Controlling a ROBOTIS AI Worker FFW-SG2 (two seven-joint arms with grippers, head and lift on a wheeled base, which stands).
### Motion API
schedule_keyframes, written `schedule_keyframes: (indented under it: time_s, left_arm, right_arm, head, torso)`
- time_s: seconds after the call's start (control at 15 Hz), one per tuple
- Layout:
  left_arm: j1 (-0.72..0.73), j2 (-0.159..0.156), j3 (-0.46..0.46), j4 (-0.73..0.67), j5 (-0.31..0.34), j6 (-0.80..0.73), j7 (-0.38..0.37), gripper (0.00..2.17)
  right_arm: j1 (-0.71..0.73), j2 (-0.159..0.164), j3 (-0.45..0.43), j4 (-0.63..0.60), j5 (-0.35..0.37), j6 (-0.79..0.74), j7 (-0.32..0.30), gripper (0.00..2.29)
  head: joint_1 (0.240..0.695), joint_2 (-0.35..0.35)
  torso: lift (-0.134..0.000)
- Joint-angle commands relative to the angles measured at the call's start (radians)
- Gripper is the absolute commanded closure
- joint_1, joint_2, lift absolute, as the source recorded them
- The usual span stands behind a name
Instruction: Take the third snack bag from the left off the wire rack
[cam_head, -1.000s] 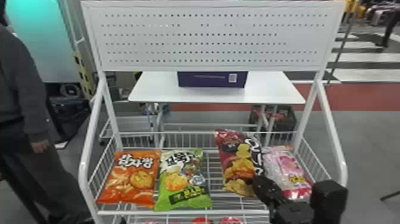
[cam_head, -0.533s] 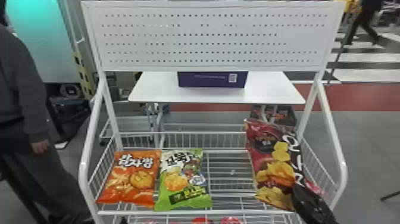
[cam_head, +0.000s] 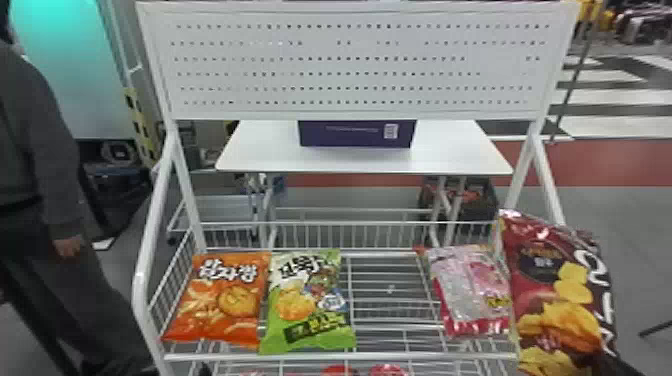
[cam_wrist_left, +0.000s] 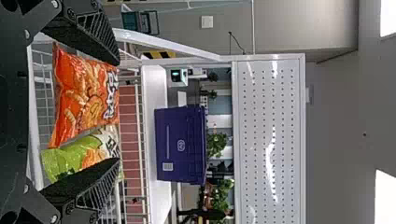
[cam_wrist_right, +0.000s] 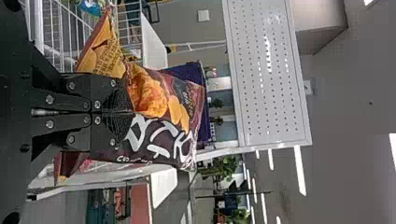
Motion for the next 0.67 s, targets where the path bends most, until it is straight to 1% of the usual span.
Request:
schedule_keyframes:
  time_s: [0.0,0.07,0.13,0.33,0.6]
  left_arm:
    - [-0.001,0.003,0.003,0.0,0.005,0.0,0.0,0.17]
    - [-0.001,0.002,0.003,-0.003,0.005,0.0,0.0,0.17]
    - [0.0,0.003,0.003,-0.003,0.005,0.0,0.0,0.17]
    - [0.005,0.003,0.001,-0.011,0.005,-0.003,0.0,0.17]
    - [0.017,0.002,0.001,-0.02,0.004,-0.009,0.0,0.17]
  right_arm:
    - [0.03,0.008,-0.011,0.023,-0.008,-0.063,0.0,1.96]
    - [0.047,0.011,-0.012,0.028,-0.006,-0.1,0.0,1.96]
    - [0.053,0.011,-0.014,0.026,-0.008,-0.103,0.0,1.96]
    - [0.067,0.015,-0.023,0.009,-0.003,-0.097,0.0,1.96]
    - [0.073,0.014,-0.023,0.0,0.0,-0.085,0.0,1.96]
  head:
    - [0.499,0.0]
    - [0.499,0.0]
    - [0.499,0.0]
    - [0.499,0.0]
    - [0.499,0.0]
  torso:
    - [0.0]
    - [0.0]
    - [0.0]
    - [0.0]
    - [0.0]
